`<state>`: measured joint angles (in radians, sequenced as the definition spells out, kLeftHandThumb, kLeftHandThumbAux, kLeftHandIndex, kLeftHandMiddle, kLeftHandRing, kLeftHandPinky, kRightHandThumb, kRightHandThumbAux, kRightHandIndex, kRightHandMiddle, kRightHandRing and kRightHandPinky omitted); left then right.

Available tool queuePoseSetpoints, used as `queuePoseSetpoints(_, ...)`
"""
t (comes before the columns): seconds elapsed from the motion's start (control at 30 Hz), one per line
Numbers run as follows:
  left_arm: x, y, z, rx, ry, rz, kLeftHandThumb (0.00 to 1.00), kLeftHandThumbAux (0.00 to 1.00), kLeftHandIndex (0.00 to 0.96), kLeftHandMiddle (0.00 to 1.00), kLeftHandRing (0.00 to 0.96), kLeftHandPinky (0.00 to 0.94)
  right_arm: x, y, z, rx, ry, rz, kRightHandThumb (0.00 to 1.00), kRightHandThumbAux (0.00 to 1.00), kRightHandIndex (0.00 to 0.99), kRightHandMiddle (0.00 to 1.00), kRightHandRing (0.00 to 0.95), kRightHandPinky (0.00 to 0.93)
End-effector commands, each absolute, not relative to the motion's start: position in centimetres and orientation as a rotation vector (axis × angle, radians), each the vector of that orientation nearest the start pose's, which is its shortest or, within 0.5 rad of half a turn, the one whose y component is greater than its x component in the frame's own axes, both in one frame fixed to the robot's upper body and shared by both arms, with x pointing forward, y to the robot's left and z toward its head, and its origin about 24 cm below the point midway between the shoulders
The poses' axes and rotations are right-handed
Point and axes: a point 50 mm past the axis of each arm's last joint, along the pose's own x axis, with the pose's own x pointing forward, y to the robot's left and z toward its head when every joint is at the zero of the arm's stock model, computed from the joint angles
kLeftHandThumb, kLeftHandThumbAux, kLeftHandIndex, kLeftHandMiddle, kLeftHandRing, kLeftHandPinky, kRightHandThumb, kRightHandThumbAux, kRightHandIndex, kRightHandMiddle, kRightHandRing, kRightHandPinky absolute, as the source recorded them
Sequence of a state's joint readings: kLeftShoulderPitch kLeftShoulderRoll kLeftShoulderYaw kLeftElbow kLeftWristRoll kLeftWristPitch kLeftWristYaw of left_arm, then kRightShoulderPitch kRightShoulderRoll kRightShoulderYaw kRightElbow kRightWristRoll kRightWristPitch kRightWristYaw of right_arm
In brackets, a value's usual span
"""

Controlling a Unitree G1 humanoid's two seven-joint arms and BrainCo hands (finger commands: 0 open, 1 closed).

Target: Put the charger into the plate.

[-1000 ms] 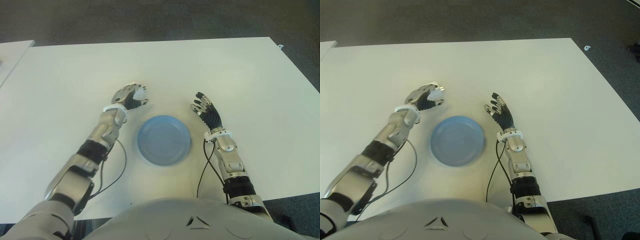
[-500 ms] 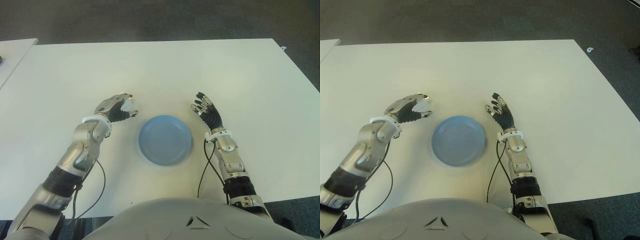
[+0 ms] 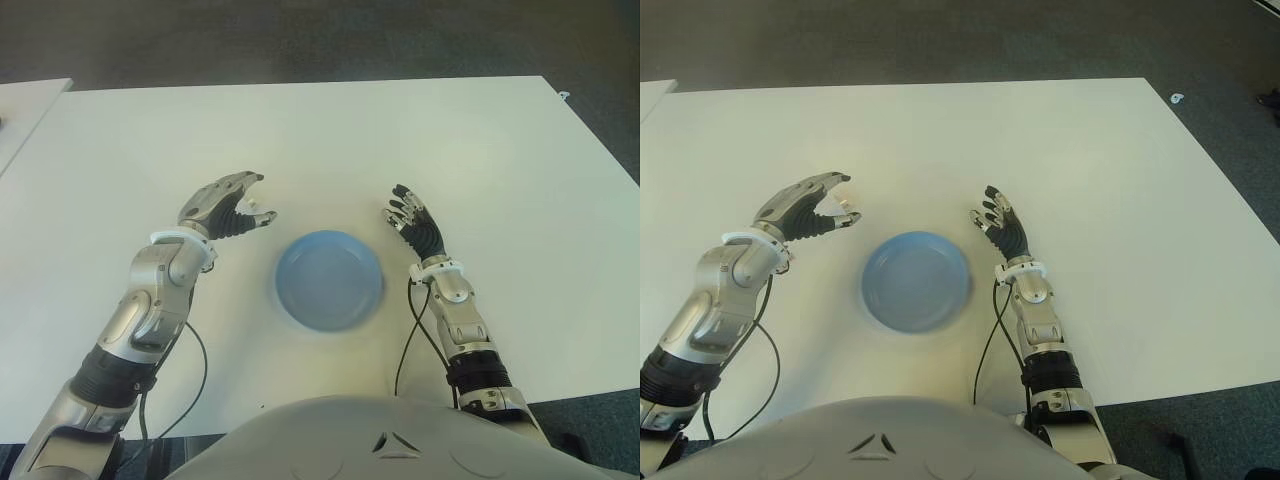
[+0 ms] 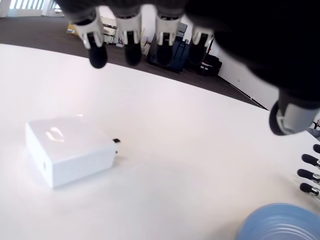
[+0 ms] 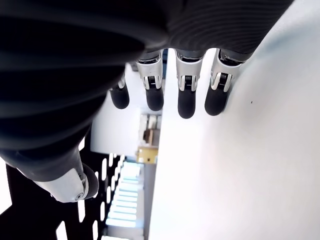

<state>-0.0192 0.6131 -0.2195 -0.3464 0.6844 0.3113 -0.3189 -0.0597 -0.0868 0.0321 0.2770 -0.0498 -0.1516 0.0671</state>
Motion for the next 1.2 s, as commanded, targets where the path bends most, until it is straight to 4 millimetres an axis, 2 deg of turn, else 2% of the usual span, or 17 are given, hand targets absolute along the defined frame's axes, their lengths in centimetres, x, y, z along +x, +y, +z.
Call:
queuePoseSetpoints(0.03,24.4,19.1,9.6,1.245,0.072,-0.314,0.000,0.384,0.000,0.028,0.027,0.058,25.9,-15.4,0.2,-0.137,0.095,0.121,0.199,0.625,0.005,0.097,0.099,0.115)
queuePoseSetpoints(0.37,24.3,18.8,9.2,1.250,0.061,-0.338,0.000,0.344,0.000,0.017,0.015,0.059,25.9,-15.4,0.1,-0.137,0.092,0.119,0.190,0.635,0.000,0.105,0.106,0.112)
queuePoseSetpoints(0.77,24.3,18.6,8.9,1.222,0.024,-0.297,0.000,0.351,0.000,0.004,0.007,0.052,25.9,-15.5,0.0,-0.135,0.085,0.121,0.182,0.629,0.000,0.126,0.123,0.112)
queuePoseSetpoints(1.0,26.2,19.5,6.5,1.264,-0.047,-0.183,0.027,0.354,0.000,0.000,0.000,0.007,25.9,-15.4,-0.1,-0.140,0.074,0.127,0.185,0.631,0.000,0.135,0.129,0.105)
queuePoseSetpoints(1.2,26.8,20.1,4.6,1.303,-0.068,-0.126,0.107,0.317,0.000,0.000,0.000,0.000,25.9,-15.5,-0.1,-0.136,0.080,0.126,0.183,0.636,0.000,0.135,0.128,0.102)
